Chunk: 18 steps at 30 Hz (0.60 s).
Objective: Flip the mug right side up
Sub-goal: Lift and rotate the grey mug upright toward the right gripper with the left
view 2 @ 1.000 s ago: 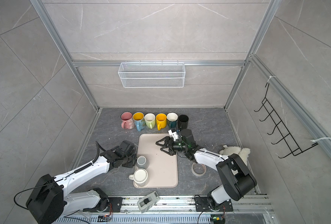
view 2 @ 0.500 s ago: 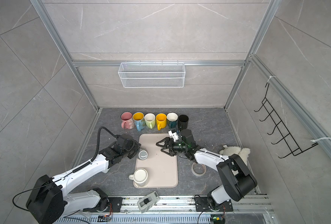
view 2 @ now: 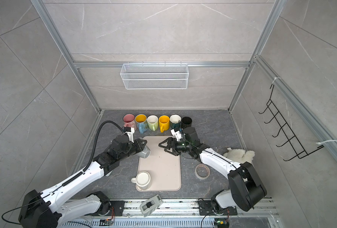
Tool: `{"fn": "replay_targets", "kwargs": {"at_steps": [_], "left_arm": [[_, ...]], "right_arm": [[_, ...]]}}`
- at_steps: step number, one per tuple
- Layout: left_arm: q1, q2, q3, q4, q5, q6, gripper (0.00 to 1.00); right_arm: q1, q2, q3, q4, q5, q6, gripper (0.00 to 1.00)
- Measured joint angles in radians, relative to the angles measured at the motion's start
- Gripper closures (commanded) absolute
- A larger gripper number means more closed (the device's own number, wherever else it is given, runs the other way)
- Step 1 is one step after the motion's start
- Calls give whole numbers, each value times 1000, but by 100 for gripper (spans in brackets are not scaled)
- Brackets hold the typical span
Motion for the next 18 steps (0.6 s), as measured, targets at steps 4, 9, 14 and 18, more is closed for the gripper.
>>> {"fn": "replay_targets", "kwargs": {"at_steps": [4,9,14,18], "left_arm": [[-64,-67,-21,10,-46,156,100],[-202,-102,-29,39,-114,401,100],[-335,-63,-29,65,-221,646,100],[-394,14,-29,105,-306,808,100]], "right_arm": [[0,-19,50,-104,24,-56,28],[0,-65,126,-227,62,-140,41],[0,-120,199,-342,101,-224,56],[0,-150,244,-428,127,-288,57]]}}
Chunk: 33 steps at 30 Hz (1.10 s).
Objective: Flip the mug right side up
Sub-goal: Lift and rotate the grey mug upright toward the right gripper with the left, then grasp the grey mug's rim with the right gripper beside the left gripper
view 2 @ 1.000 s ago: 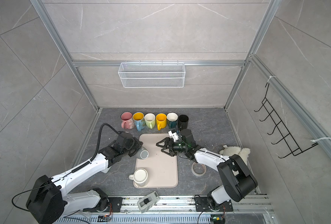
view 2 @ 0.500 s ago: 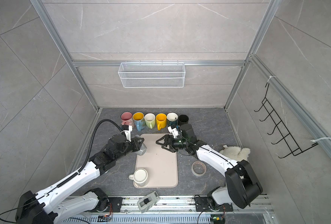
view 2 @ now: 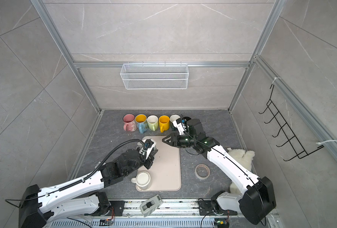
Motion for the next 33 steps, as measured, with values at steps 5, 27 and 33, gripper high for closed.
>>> {"fn": "replay_targets", "kwargs": {"at_steps": [5,27,33], "left_arm": [[-40,53,-3,95,-57,161,100],[-50,56,-8,202,-6,291,100],[-50,66,-8,196,24,290,100]], "right_arm": [[5,-18,48,-100,27,-77,51],[128,-5,109,-232,72,-209,44],[143,28,126,-245,126,-209,50]]}}
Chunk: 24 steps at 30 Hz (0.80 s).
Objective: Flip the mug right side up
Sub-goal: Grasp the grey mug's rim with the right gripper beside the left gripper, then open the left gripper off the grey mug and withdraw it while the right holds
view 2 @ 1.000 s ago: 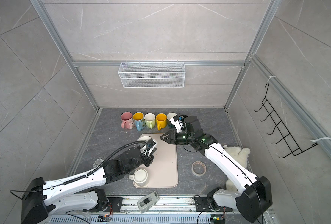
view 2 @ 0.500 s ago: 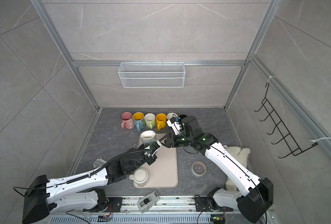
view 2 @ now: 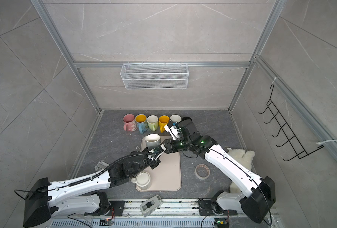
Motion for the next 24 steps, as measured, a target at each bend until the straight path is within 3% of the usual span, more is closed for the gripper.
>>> {"fn": "replay_targets", "kwargs": {"at_steps": [13,16,19,24], "left_arm": [[0,3,0,-23,29,0,100],[0,3,0,-41,29,1,100],[0,3,0,-59,27,6,100],[-2,4,0,-69,23,5,100]], "right_arm": [[16,45,24,-6,41,25,69],[20,56,29,-13,41,33,80],[18,64,36,-40,64,29,100],[19,69,37,-50,72,26,100]]}}
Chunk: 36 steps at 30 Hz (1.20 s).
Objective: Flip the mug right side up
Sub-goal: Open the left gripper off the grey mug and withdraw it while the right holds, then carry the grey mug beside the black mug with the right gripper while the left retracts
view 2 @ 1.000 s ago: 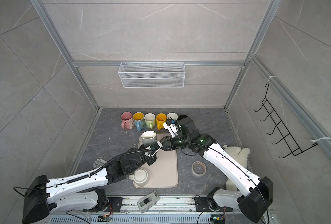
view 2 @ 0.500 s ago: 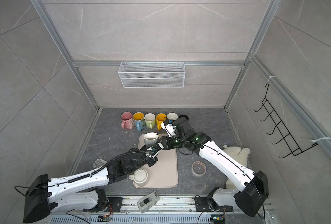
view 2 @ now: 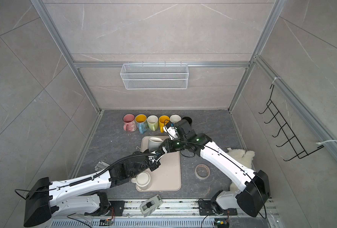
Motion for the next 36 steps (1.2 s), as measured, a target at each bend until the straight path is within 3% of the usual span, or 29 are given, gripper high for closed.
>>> {"fn": "replay_targets", "kwargs": {"at_steps": [3,9,14,21,30,36], "left_arm": [[-3,0,0,-2,-11,-3,99],[-10,-1,0,-3,-42,-14,78],[-17,-16,13,7,-72,-29,68],[-14,-46,48,30,-141,-41,61],[-14,-78,53,-33,-225,-117,53],[37,-57,146,-178,-267,-246,52]], "right_arm": [[5,0,0,-1,10,0,100],[8,-6,-4,3,27,19,100],[2,-10,-31,-5,120,43,100],[2,-31,-57,-53,229,68,100],[3,-100,-56,-120,549,57,100],[0,-96,-56,-142,780,16,100]]}}
